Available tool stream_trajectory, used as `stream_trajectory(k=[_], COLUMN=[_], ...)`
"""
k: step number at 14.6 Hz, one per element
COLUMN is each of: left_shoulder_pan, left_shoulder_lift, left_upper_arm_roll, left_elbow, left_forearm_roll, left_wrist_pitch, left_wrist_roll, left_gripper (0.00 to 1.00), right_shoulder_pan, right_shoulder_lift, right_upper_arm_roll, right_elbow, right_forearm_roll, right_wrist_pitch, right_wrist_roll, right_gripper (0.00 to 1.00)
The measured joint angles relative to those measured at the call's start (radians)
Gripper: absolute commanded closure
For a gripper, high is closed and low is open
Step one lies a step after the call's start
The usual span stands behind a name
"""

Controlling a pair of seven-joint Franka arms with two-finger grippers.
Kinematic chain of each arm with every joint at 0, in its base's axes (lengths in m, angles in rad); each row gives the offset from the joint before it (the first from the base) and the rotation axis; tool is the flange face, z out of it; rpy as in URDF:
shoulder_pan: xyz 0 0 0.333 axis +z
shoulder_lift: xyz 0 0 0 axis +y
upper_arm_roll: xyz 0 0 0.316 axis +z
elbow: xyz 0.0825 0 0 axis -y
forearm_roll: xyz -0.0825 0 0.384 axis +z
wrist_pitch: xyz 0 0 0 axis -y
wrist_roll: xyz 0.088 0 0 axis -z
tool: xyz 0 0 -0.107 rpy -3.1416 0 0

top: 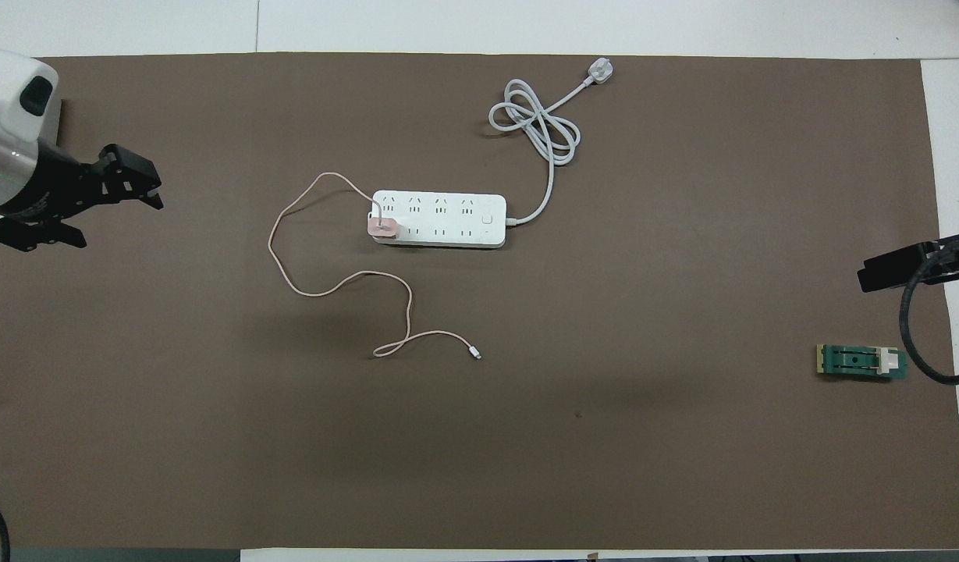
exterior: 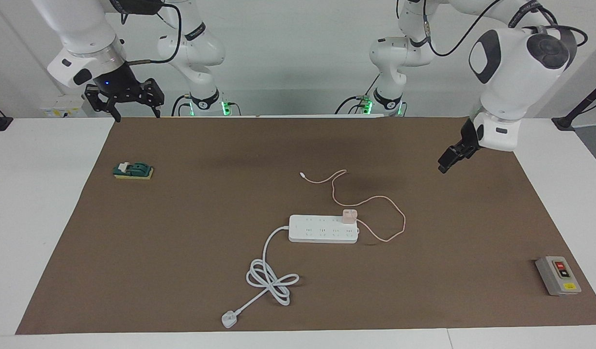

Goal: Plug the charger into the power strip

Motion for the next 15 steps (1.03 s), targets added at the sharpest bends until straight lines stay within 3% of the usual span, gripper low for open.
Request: stream_trajectory(k=[4,7,15], left_shoulder_pan=[0.065,0.098,0.099], left_shoulder_lift=[-0.074,-0.089,-0.112], left_upper_arm_roll=[0.001,0.001,-0.008], left_elbow=[-0.001,-0.007,-0.021], left_forearm_roll=[0.0,0.0,0.0], left_wrist_pitch=[-0.094,-0.111,-0.167], left_wrist_roll=[0.2,0.335,0.364], left_gripper=[0.0,0.0,0.0], right_shoulder_pan=[0.0,0.0,0.0], right_shoulder_lift=[0.0,0.0,0.0], right_upper_arm_roll=[0.0,0.0,0.0], right_elbow=[0.0,0.0,0.0], right_forearm_roll=[0.0,0.0,0.0], right_wrist_pitch=[0.0,0.0,0.0], right_wrist_roll=[0.0,0.0,0.0], right_gripper=[0.0,0.0,0.0])
